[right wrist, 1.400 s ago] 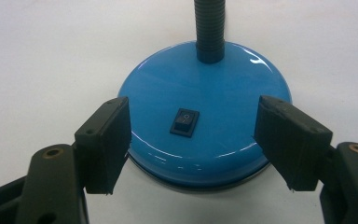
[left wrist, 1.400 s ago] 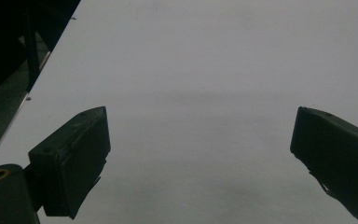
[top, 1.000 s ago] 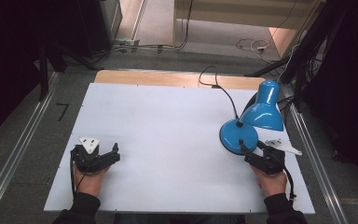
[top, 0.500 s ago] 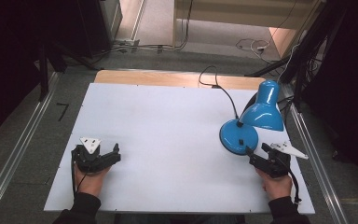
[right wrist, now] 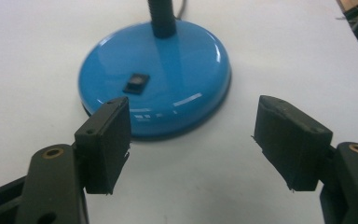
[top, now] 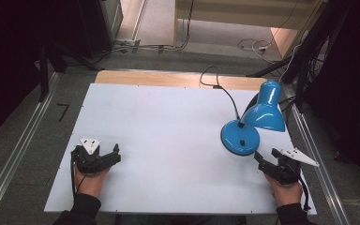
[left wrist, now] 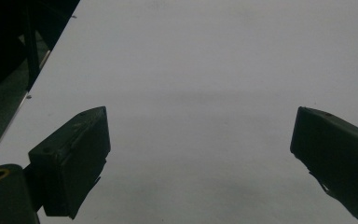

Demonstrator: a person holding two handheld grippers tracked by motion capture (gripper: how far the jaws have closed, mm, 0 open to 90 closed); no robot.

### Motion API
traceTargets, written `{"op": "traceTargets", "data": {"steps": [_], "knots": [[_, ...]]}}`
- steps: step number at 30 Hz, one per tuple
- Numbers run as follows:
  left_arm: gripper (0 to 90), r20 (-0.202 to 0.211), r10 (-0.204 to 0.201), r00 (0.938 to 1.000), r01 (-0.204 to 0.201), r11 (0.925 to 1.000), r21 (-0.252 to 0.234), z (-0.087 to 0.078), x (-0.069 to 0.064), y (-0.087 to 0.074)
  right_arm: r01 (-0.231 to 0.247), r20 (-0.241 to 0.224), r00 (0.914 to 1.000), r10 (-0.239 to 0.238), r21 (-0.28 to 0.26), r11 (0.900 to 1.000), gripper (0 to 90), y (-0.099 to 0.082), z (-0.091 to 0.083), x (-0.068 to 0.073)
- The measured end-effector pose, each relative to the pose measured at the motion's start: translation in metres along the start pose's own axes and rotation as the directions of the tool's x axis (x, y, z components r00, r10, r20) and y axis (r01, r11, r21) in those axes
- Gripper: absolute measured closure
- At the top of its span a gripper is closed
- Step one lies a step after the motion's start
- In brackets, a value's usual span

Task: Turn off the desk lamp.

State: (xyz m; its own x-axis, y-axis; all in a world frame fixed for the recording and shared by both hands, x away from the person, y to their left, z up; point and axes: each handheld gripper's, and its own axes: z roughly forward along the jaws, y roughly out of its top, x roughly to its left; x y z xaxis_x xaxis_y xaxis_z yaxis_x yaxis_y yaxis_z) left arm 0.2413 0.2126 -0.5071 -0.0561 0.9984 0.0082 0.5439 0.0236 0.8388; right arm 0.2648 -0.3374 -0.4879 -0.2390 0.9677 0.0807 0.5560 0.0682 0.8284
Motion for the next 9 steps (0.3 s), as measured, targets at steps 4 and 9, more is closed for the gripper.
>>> {"op": "traceTargets", "data": {"steps": [4, 9], "knots": [[5.6, 0.003, -0.002, 1.0, 0.002, 1.0, -0.004, 0.0, -0.001, 0.0, 0.016, 0.055, 0.9983, -0.018, 0.037, 0.9992, 25.1, -0.008, 0.002, -0.006], [5.6, 0.01, 0.005, 0.9999, -0.005, 1.0, -0.004, 0.0, -0.002, 0.001, 0.031, 0.118, 0.9922, -0.04, 0.076, 0.9966, 22.2, -0.015, 0.013, -0.01]]}}
